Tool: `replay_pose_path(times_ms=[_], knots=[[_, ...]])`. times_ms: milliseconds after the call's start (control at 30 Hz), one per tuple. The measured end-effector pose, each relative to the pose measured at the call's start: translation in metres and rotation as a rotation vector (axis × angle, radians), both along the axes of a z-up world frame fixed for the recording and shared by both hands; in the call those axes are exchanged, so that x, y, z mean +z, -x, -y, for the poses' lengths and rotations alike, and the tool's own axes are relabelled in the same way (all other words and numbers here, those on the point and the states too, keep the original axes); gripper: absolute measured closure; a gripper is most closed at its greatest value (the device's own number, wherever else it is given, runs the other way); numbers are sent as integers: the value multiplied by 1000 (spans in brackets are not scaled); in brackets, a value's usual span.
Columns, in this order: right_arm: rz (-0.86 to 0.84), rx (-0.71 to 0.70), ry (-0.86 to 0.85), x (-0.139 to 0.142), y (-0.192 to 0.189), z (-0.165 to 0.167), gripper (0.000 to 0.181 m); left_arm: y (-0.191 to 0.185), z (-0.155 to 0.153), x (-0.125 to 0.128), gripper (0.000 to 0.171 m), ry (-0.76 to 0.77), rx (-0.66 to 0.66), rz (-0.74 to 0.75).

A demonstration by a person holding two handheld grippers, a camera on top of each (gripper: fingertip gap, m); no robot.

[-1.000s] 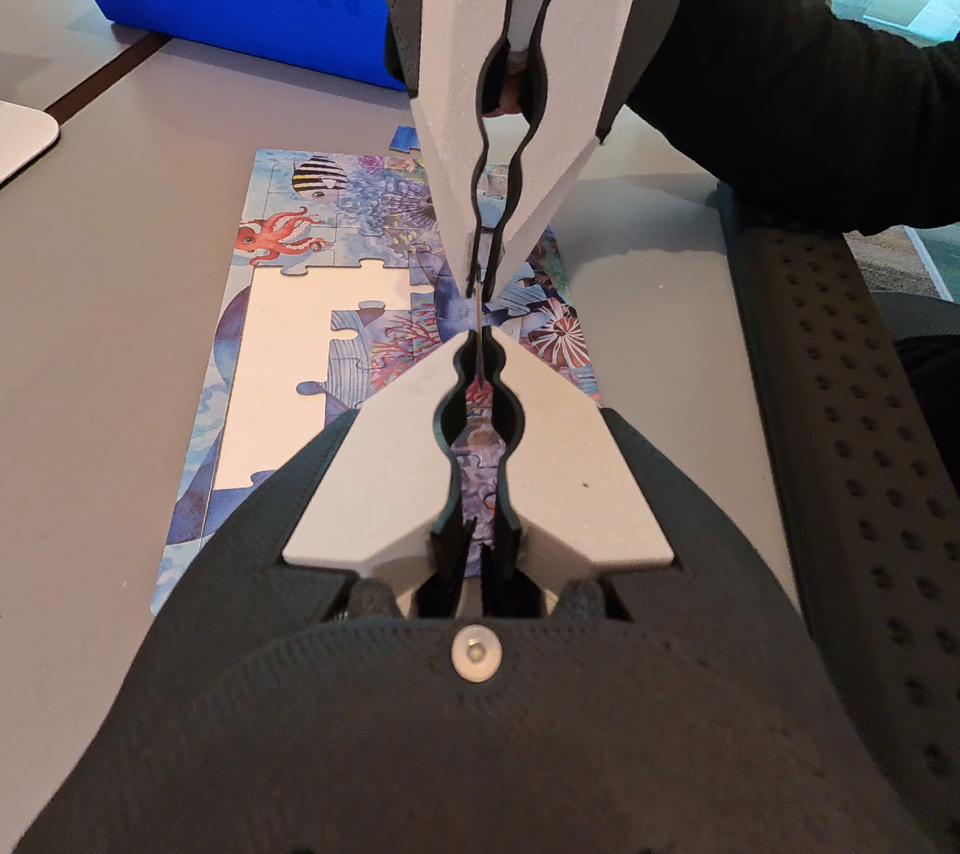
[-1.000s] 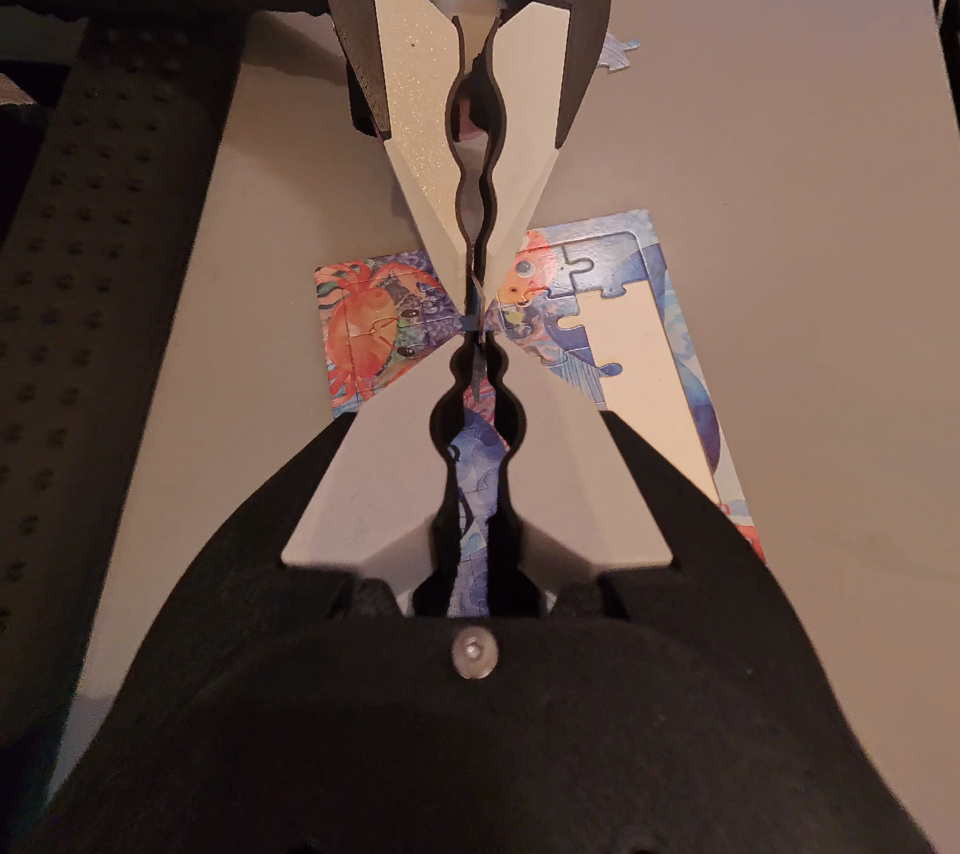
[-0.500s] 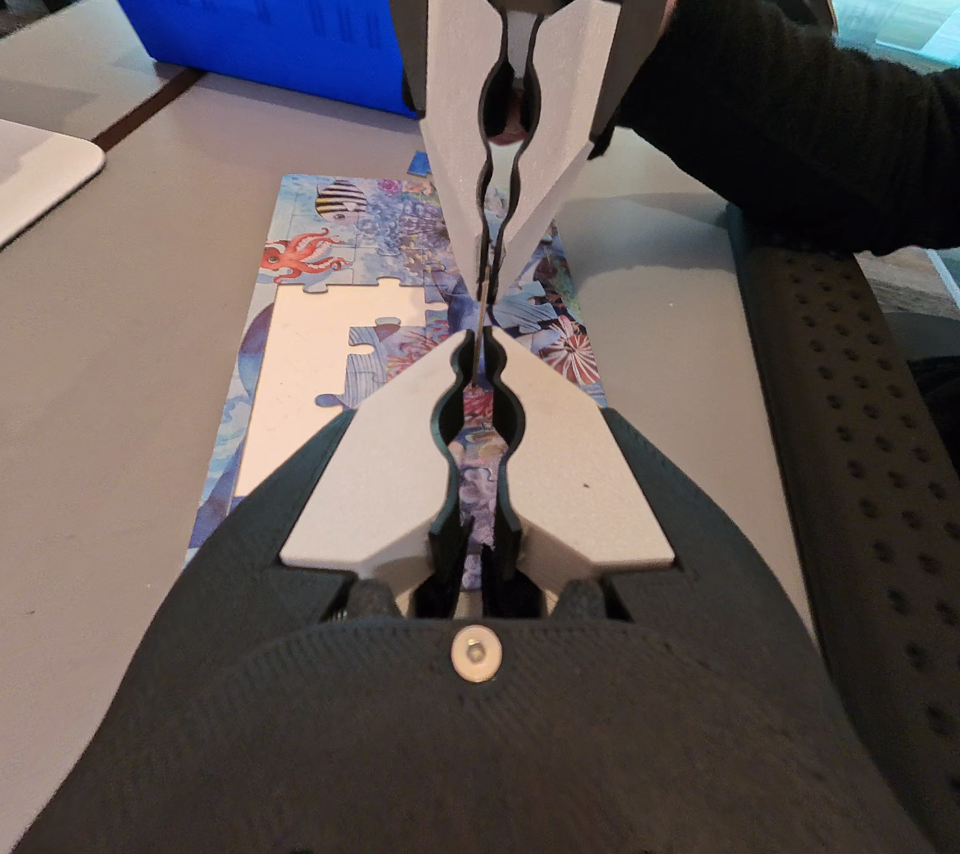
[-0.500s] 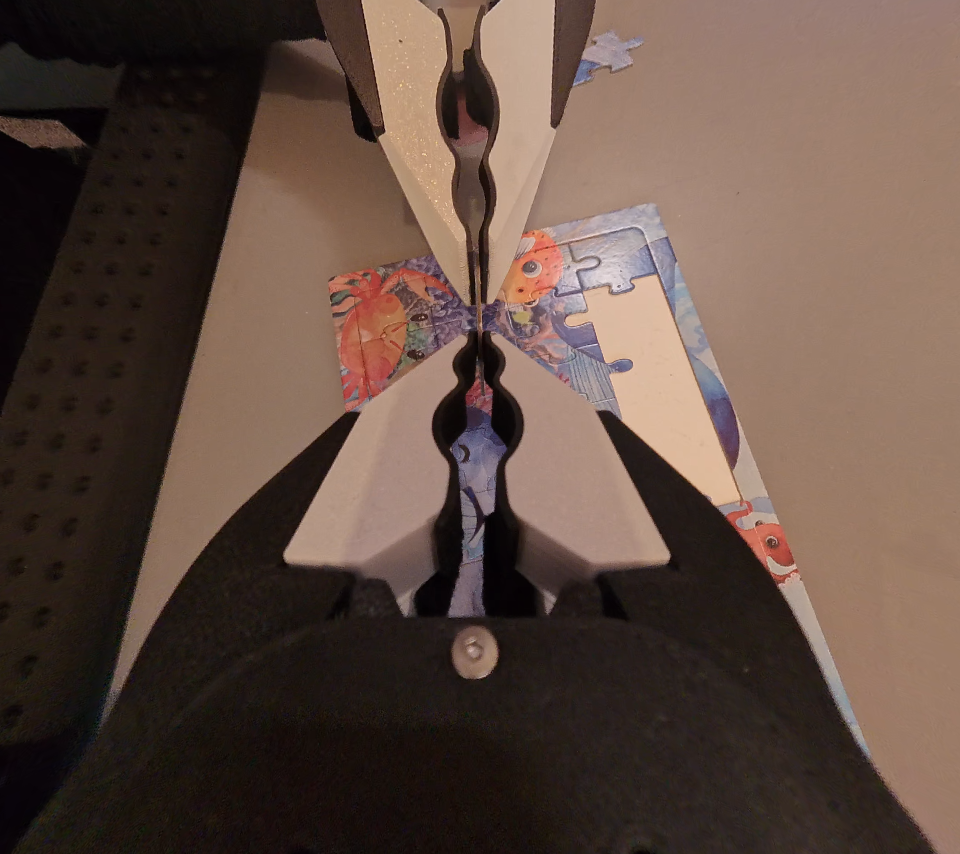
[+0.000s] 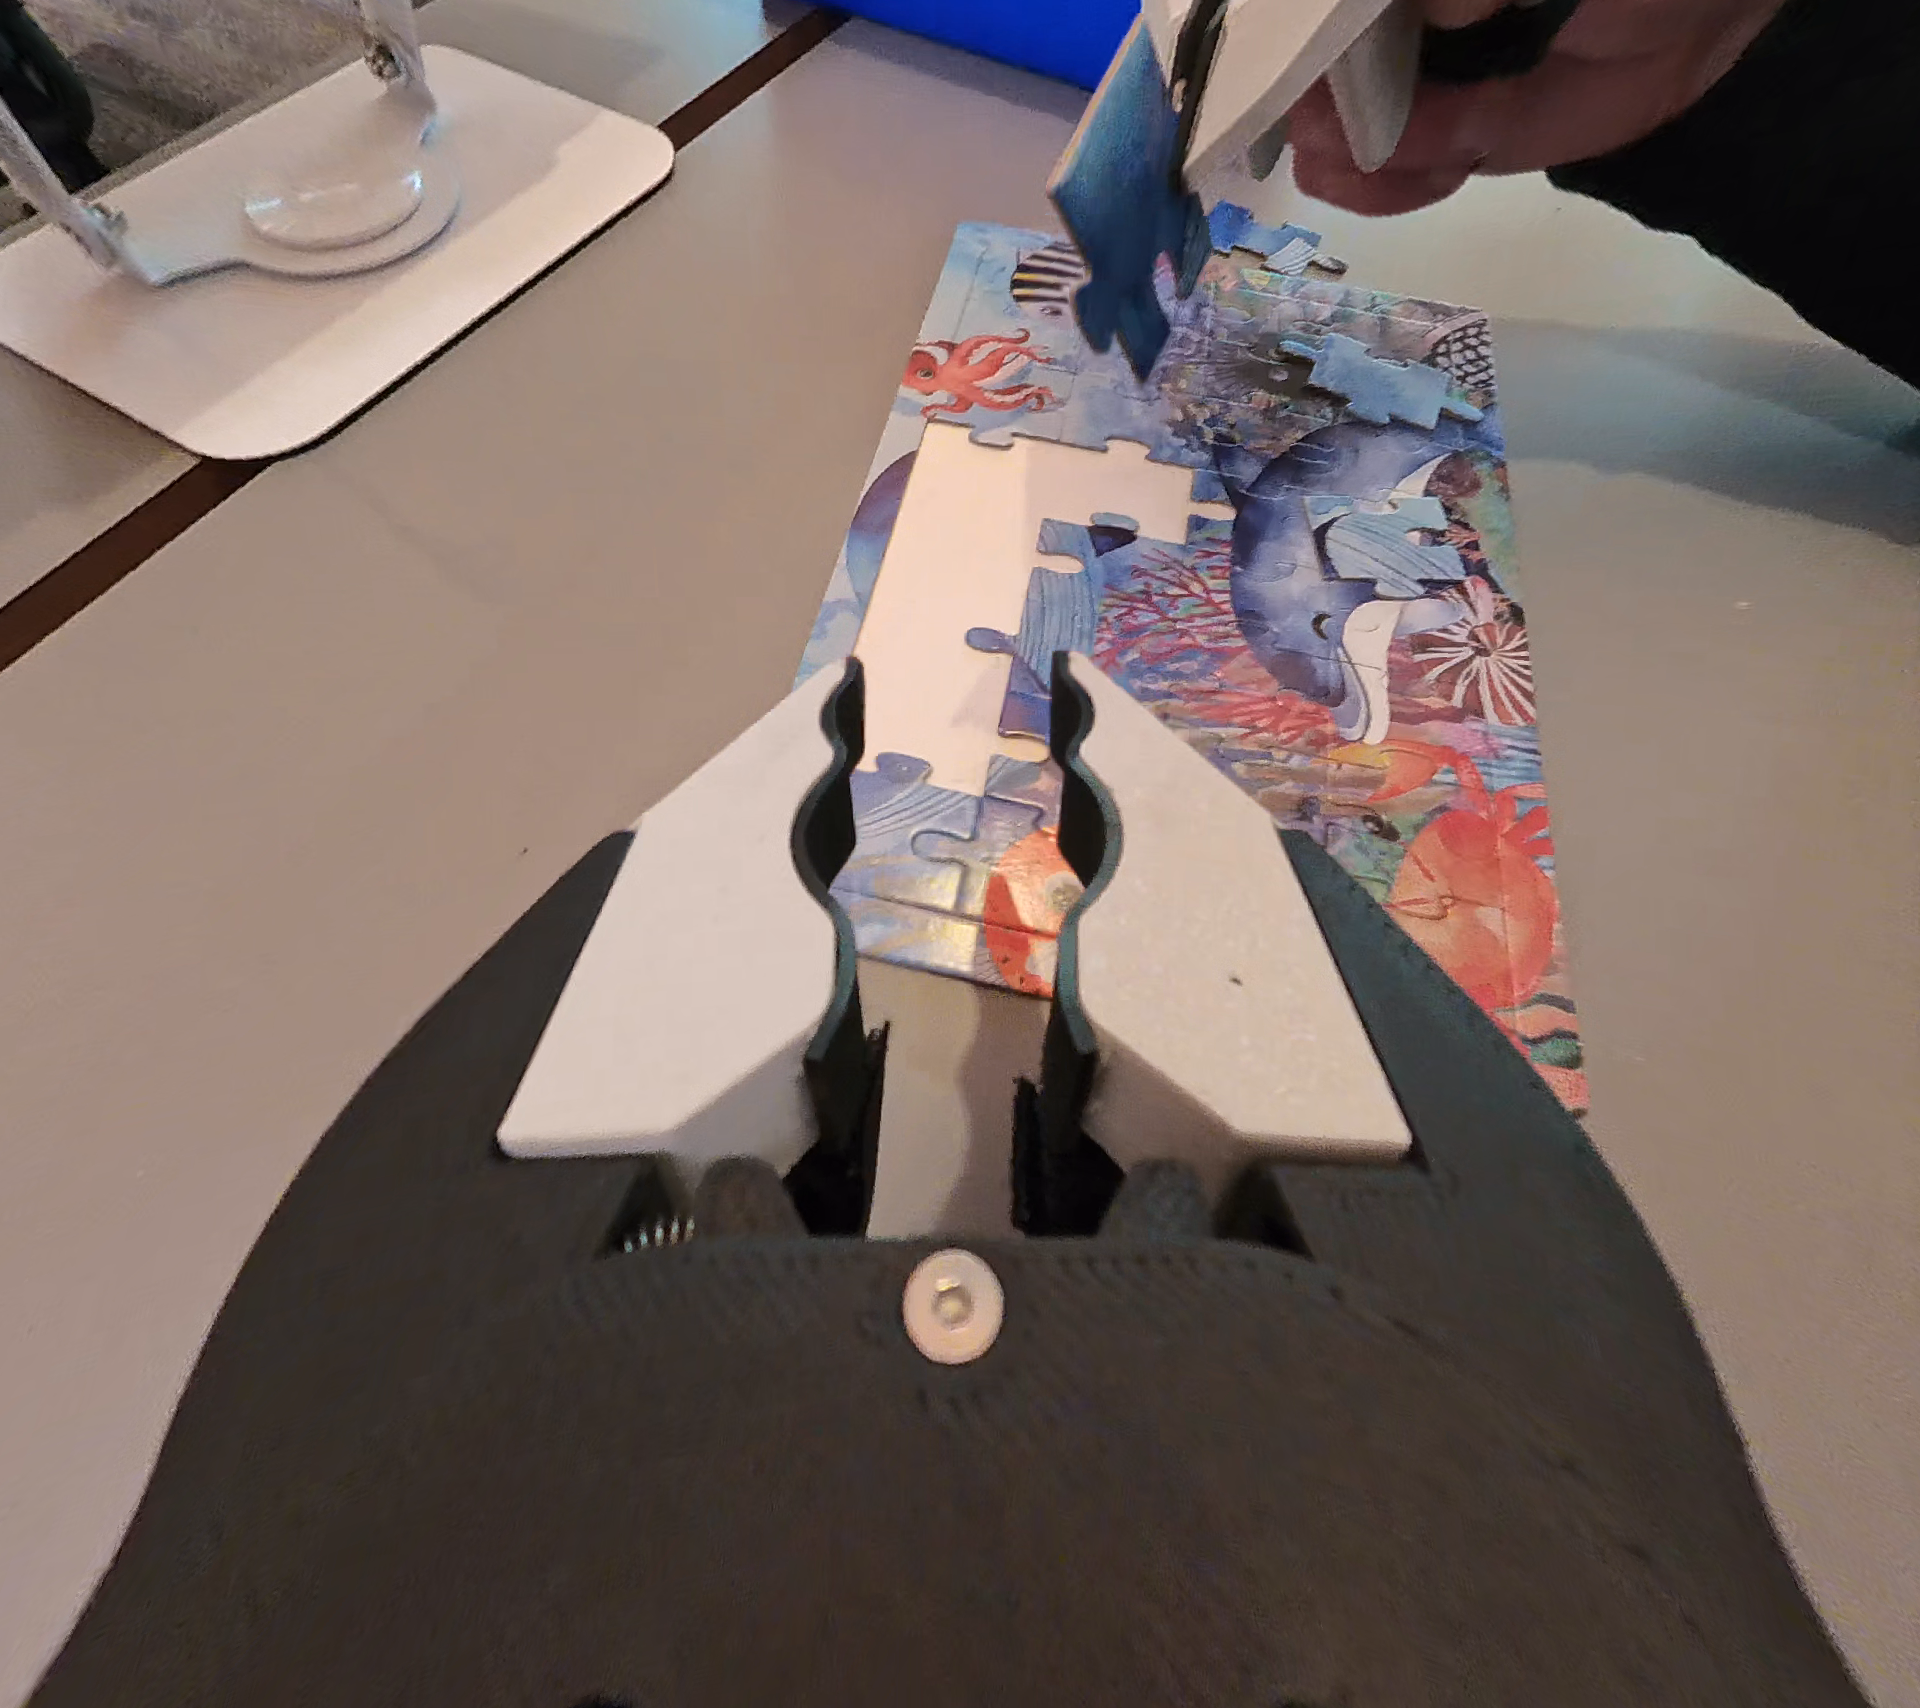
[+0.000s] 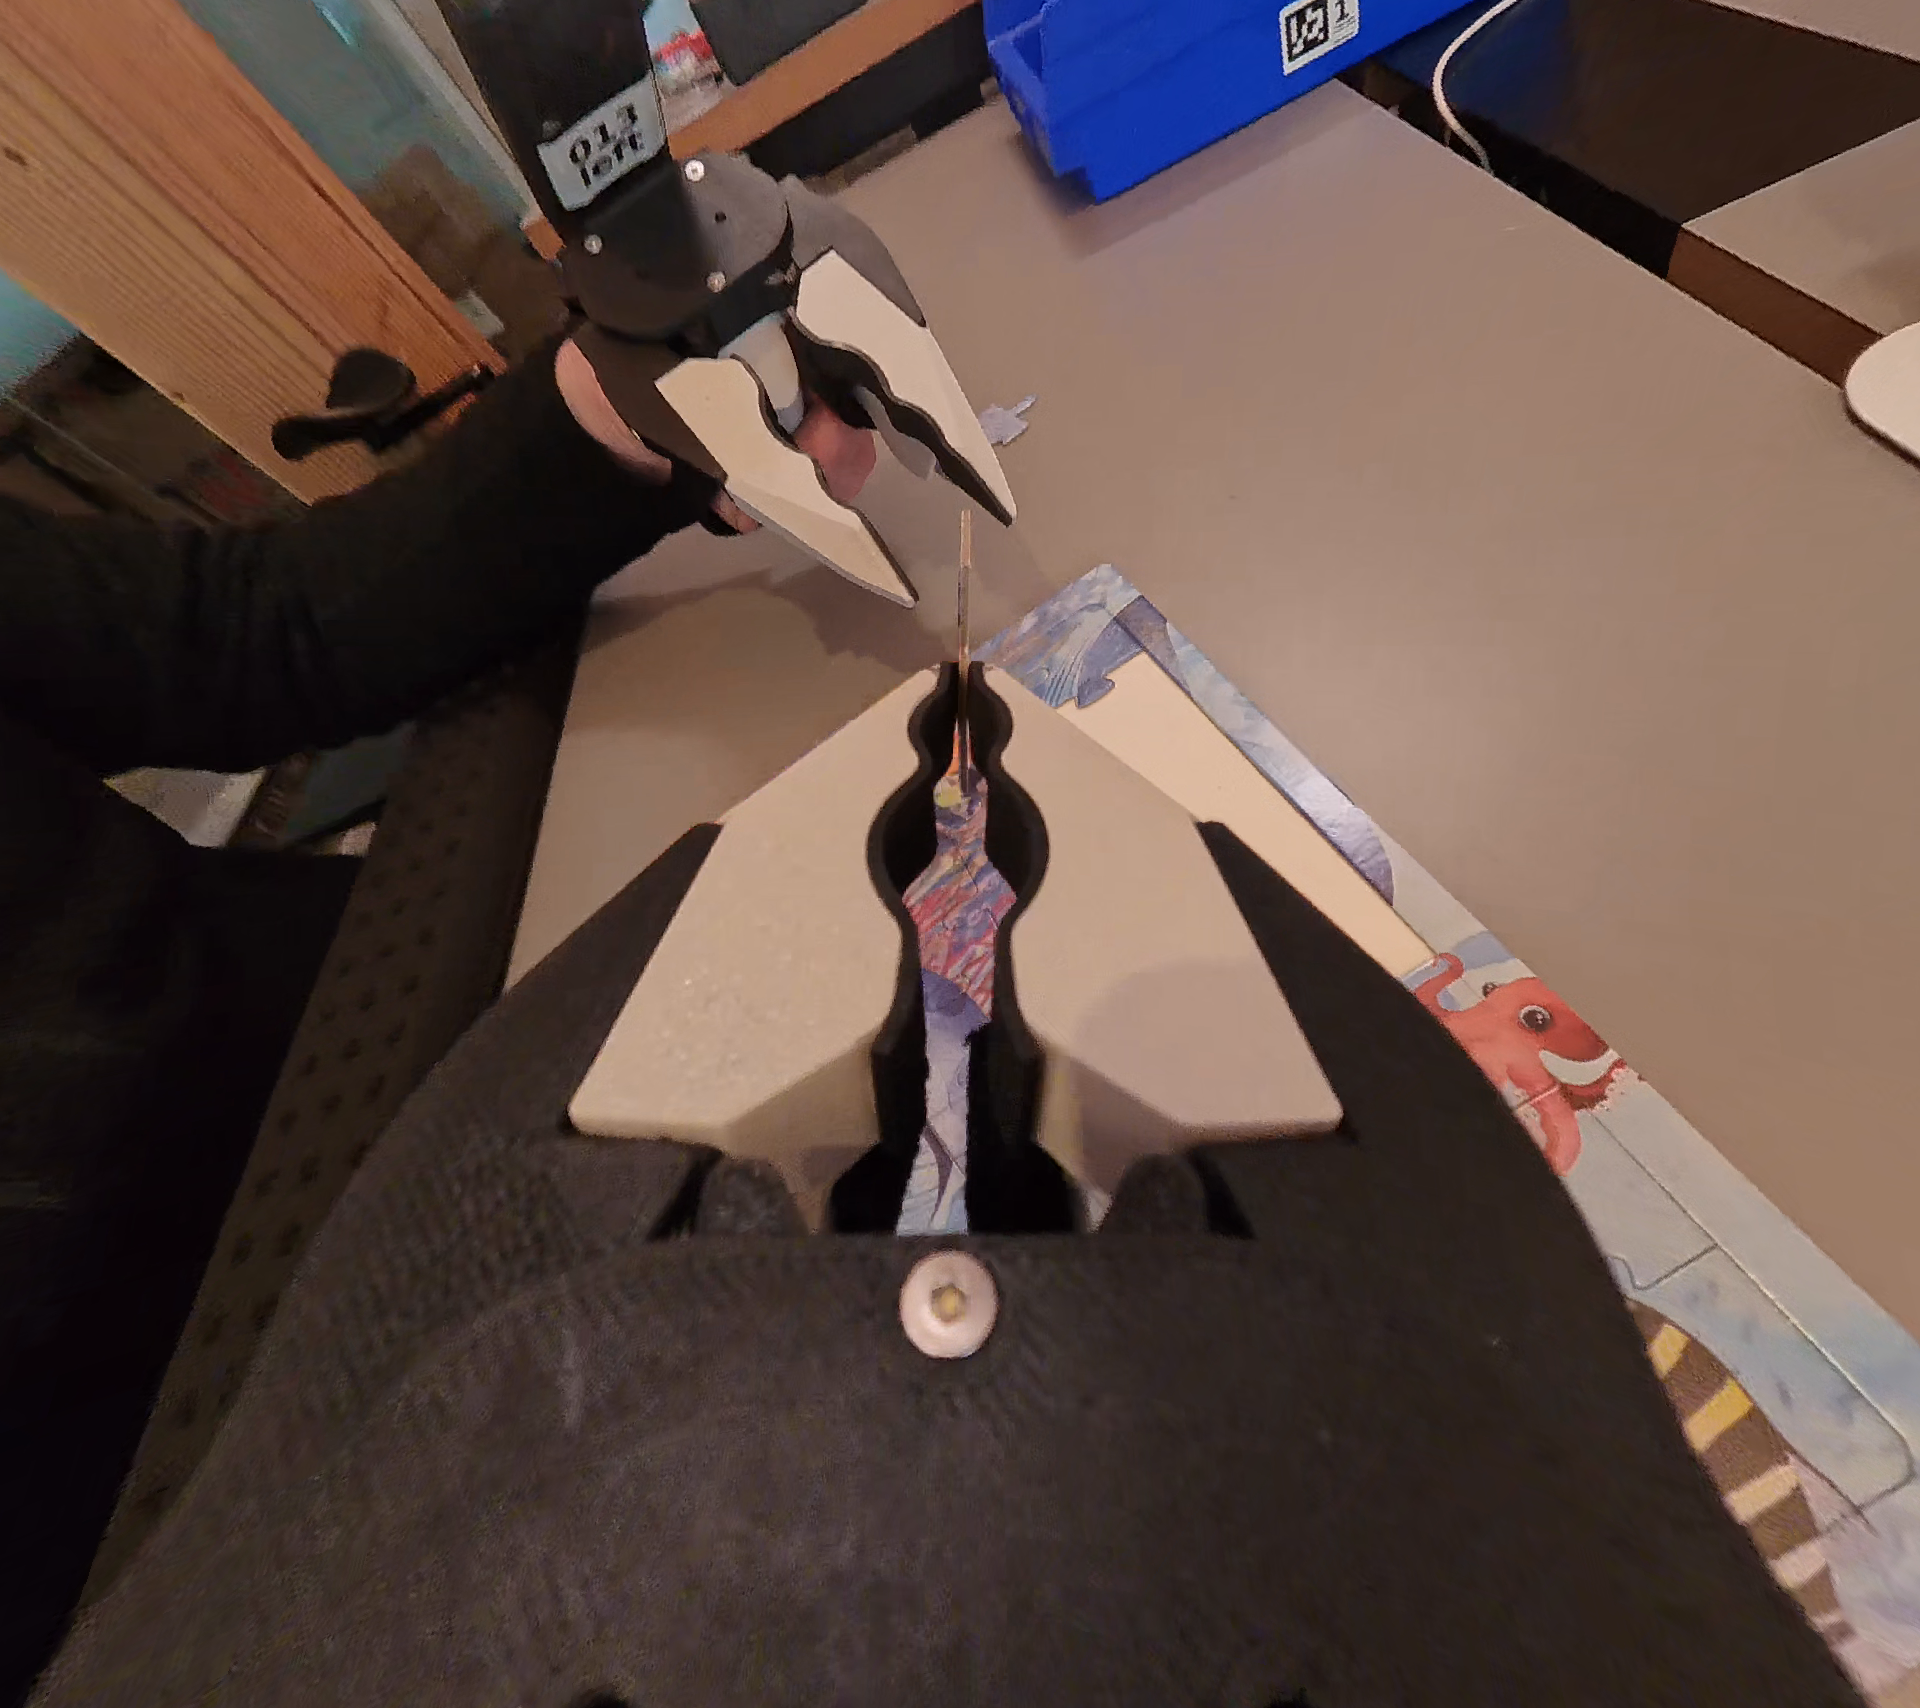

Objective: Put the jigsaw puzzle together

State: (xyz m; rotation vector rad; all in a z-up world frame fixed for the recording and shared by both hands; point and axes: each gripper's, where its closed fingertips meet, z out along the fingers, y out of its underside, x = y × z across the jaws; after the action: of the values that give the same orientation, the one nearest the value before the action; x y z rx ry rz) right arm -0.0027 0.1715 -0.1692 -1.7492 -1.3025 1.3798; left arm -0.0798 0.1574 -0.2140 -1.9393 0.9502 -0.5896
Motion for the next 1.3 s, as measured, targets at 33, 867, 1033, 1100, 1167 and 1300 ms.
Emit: replay_pose_path(times_ms=[33, 867, 1033, 1100, 1167, 1300], knots=[[-22, -10, 22, 1, 0, -3, 181, 2, -2, -3, 138, 0, 9, -12], [-45, -34, 156, -25, 13, -16, 181, -34, -20, -2, 141, -22, -36, 43], [-82, -31, 195, -26, 18, -17, 181, -57, -33, 24, 139, 3, -92, 197], [-86, -41, 192, -27, 16, -19, 181, -56, -36, 21, 147, 22, -108, 176], [-103, -43, 200, -25, 14, -20, 181, -54, -40, 21, 148, 37, -98, 215], [-103, -39, 203, -26, 15, -22, 181, -54, -40, 10, 158, 65, -109, 222]])
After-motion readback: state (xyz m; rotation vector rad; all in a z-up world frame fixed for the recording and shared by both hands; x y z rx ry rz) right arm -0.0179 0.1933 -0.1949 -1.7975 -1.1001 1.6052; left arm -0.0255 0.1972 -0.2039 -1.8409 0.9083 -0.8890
